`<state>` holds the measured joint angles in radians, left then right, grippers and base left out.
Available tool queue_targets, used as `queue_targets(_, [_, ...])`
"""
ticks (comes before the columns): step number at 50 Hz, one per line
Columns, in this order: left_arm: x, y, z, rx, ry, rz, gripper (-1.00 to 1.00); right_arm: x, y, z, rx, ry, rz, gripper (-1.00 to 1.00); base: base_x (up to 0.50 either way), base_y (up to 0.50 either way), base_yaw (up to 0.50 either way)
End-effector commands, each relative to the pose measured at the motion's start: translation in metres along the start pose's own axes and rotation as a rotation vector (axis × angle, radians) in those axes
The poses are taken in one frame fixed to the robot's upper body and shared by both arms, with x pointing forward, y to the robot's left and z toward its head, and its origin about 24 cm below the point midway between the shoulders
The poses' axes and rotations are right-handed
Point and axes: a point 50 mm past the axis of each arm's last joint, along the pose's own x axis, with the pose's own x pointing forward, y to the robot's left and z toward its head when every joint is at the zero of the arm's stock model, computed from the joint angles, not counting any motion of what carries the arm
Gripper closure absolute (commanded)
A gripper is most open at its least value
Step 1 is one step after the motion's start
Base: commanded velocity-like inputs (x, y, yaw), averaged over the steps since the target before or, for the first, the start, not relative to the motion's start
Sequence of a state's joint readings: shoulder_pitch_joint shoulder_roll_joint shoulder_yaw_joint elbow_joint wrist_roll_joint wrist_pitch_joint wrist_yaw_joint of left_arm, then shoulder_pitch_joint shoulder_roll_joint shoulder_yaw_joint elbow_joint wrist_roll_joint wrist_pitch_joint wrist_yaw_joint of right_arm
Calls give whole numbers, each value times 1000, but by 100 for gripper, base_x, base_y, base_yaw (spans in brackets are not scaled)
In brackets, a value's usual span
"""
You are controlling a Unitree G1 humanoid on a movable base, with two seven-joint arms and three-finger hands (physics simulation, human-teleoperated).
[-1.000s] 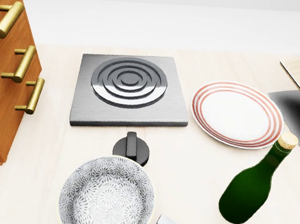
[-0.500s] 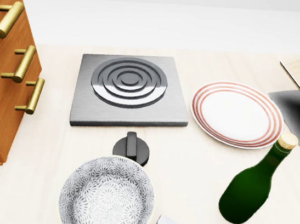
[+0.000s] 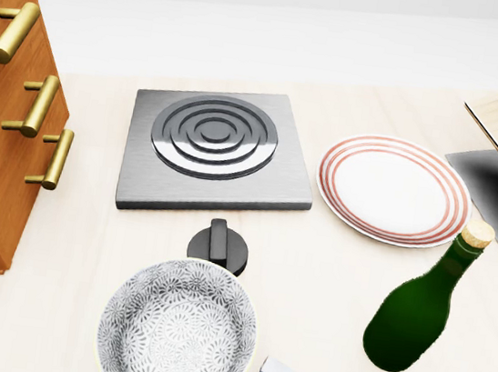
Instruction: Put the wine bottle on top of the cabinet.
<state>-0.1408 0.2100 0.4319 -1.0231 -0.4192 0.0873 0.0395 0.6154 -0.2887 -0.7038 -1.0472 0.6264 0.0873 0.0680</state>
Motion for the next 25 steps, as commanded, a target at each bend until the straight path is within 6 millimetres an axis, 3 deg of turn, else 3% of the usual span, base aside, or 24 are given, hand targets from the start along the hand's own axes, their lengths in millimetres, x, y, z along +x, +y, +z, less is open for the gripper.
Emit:
queue_targets(1, [-1, 0, -4, 18, 18, -4, -100, -2, 2, -2, -53, -73, -9, -100, 0, 0, 0])
queue_targets(12, [-1, -1, 0, 21, 3, -11, -100, -13, 1, -6, -116, -42, -11, -100, 0, 0, 0])
queue_targets(25, [-3, -2, -1, 27, 9, -14, -100, -10, 4, -8, -127, -55, -6, -100, 0, 0, 0])
